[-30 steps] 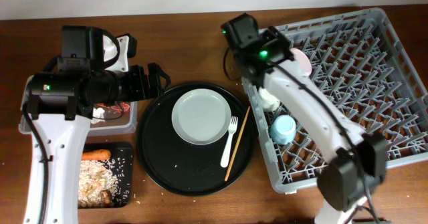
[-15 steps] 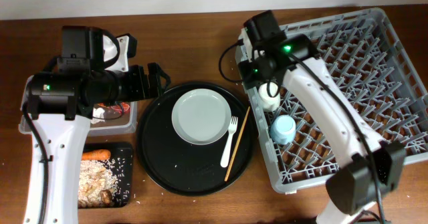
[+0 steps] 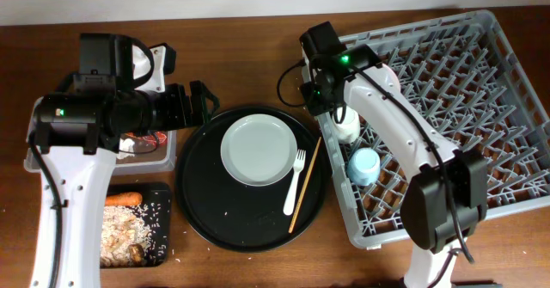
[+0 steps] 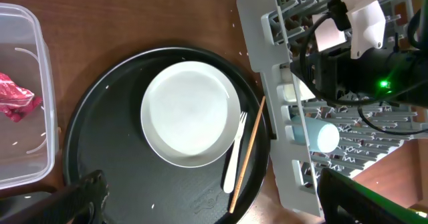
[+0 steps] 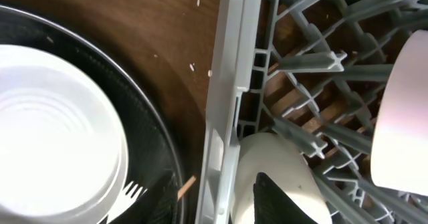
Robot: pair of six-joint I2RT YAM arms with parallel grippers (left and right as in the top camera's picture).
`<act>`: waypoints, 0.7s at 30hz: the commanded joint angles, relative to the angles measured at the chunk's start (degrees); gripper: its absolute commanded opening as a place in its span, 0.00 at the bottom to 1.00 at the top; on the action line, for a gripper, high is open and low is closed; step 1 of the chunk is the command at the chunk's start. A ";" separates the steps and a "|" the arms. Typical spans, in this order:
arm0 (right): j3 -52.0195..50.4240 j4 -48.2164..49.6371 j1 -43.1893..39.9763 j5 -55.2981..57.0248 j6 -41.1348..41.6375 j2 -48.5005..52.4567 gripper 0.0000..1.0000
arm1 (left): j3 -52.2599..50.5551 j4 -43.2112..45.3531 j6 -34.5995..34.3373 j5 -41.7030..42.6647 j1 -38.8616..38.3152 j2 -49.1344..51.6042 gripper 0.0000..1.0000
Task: Sort waste into correct bins and load items into the dishwasher rack
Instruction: 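Lower the pink bowl into the rack's back row and release it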
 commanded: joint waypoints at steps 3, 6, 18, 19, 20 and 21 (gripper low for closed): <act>-0.28 0.50 0.26 1.62 0.42 3.34 0.33 | 0.87 -0.07 0.72 -0.22 0.20 -0.76 1.00; -0.28 0.52 0.26 3.32 0.44 4.85 0.33 | 0.87 -0.07 0.72 -0.22 0.20 -0.76 0.99; -0.28 4.07 0.26 3.43 0.50 5.18 0.04 | 0.87 -0.07 0.72 -0.22 0.20 -0.76 0.99; -0.28 4.92 0.26 3.43 0.50 5.18 0.04 | 0.87 -0.07 0.72 -0.20 0.20 -0.76 1.00; -0.28 5.44 0.26 3.43 0.50 5.18 0.04 | 0.87 -0.09 0.72 -0.22 0.20 -0.76 0.99; -0.28 6.05 0.26 3.43 0.50 5.18 0.04 | 0.87 -0.09 0.72 -0.22 0.20 -0.76 0.99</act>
